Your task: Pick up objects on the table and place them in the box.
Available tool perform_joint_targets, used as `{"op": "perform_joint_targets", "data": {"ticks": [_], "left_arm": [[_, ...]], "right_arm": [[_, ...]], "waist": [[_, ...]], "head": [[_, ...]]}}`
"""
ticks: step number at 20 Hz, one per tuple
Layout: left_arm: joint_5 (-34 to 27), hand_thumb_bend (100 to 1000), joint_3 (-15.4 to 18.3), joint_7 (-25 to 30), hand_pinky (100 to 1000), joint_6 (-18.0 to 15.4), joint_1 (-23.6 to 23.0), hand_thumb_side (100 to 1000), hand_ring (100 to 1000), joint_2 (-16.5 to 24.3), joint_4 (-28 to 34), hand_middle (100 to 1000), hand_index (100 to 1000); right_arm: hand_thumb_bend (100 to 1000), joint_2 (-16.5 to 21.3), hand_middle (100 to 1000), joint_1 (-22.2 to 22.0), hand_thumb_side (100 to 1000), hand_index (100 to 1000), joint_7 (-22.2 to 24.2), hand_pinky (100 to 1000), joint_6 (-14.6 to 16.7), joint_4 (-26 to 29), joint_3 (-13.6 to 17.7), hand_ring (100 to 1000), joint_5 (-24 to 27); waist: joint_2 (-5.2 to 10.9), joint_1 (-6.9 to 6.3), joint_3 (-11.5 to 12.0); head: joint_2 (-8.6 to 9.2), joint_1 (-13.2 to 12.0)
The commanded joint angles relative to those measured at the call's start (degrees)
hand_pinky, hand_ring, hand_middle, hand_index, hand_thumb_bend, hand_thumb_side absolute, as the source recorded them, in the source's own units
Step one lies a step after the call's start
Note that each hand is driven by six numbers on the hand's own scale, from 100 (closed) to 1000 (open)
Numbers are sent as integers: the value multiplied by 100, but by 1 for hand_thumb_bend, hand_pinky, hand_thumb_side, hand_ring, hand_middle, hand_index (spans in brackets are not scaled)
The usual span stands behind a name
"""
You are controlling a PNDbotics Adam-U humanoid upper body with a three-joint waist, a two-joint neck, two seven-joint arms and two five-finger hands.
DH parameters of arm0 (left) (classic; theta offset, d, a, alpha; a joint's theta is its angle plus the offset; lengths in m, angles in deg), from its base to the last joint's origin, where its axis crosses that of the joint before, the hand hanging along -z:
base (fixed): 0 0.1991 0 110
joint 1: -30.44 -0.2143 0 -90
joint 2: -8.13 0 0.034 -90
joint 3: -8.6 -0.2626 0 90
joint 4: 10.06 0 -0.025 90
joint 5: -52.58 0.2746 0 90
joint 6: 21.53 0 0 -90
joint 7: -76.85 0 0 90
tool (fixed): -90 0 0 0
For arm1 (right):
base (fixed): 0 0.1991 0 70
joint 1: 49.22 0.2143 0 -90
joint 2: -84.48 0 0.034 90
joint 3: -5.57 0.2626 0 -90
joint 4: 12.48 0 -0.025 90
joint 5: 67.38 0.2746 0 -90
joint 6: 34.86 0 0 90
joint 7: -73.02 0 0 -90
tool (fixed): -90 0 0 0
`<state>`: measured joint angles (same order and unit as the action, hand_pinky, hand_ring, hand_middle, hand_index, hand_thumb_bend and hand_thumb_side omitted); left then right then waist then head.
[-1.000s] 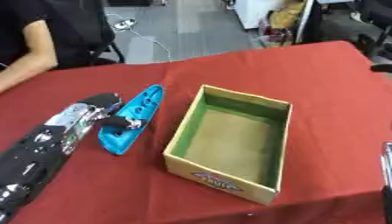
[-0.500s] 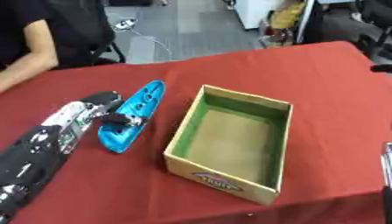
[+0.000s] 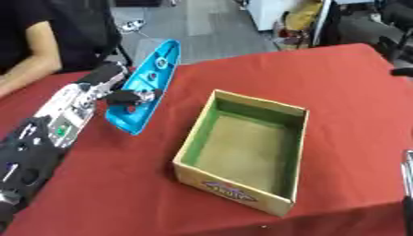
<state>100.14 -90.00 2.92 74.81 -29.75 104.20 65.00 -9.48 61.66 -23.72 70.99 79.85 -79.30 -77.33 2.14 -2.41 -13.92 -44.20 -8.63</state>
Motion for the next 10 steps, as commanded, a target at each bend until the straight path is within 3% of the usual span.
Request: {"op": "perform_joint_targets", "data": {"ticks": [1,10], "left_arm": [[-58,467,69,-15,100,47,91,773,100,143,189,100,100],[41,456,-275,144,100,-176,609,789,100,11,314,100,100]], "right_arm": [[459,60,848,61,974,995,-1,601,-2,66,37,813,-8],[459,53,849,69,977,995,19,602,0,70,14,813,-8]], "waist": [[61,19,7],[77,15,-34]], "head": [[8,-34],[8,-111]]}}
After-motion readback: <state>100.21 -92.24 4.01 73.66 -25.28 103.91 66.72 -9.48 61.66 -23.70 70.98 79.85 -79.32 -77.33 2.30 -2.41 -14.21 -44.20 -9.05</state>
